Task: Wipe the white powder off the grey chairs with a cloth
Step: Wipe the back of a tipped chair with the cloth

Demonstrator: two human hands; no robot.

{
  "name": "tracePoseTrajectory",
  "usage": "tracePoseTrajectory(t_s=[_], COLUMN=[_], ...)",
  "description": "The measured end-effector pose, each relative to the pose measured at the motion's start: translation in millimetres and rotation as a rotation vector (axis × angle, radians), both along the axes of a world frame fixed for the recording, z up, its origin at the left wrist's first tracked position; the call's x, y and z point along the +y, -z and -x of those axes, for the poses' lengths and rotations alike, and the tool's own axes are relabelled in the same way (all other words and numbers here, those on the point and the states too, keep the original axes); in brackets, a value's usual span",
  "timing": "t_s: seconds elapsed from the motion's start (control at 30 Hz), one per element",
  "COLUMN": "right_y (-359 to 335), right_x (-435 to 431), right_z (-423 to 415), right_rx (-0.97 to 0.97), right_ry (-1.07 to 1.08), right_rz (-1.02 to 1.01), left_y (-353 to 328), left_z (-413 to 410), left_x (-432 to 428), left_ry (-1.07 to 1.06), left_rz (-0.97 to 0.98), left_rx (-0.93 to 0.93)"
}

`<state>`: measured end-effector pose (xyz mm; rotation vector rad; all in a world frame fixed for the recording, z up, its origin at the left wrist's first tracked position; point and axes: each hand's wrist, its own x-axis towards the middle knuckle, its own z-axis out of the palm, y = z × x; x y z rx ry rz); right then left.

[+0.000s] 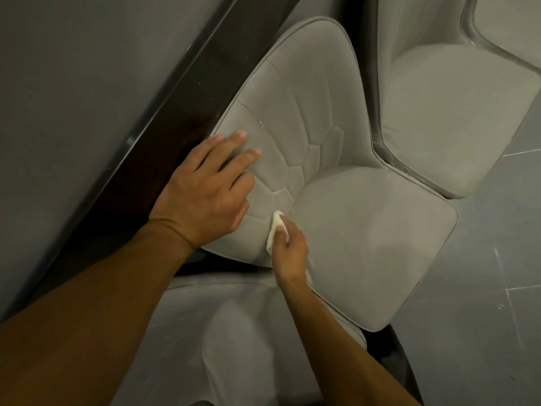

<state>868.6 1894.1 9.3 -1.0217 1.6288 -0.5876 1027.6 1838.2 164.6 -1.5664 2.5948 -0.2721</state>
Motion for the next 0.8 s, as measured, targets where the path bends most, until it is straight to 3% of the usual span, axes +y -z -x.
tracePoseTrajectory(t_s=[0.13,0.3,0.47,0.53,0.67,0.8], right_y=[-22,-13,-16,-13,0,-5], right_x=[1,-30,-29,-31,-48,-40], right_z=[1,0,-3,11,8,-5], right_rx=[-0.129,-0.130,-0.188,-0.171,-0.117,-0.189], right_ry=[-0.110,0.094,-0.118,-0.124,0.042,-0.104], right_rz=[0.194,0.078,0.180,0.206,0.001,0.062], left_y=[0,0,1,1,1,2], left_z=[0,1,0,1,2,0], left_x=[0,0,0,-1,-1,0], left_ry=[-0.001,-0.005,-0.002,-0.004,0.004,0.007], left_rz=[-0.003,-0.006,-0.013,-0.002,0.016,0.013], left_rx=[-0.004,-0.004,-0.029,-0.026,-0.017,-0.032])
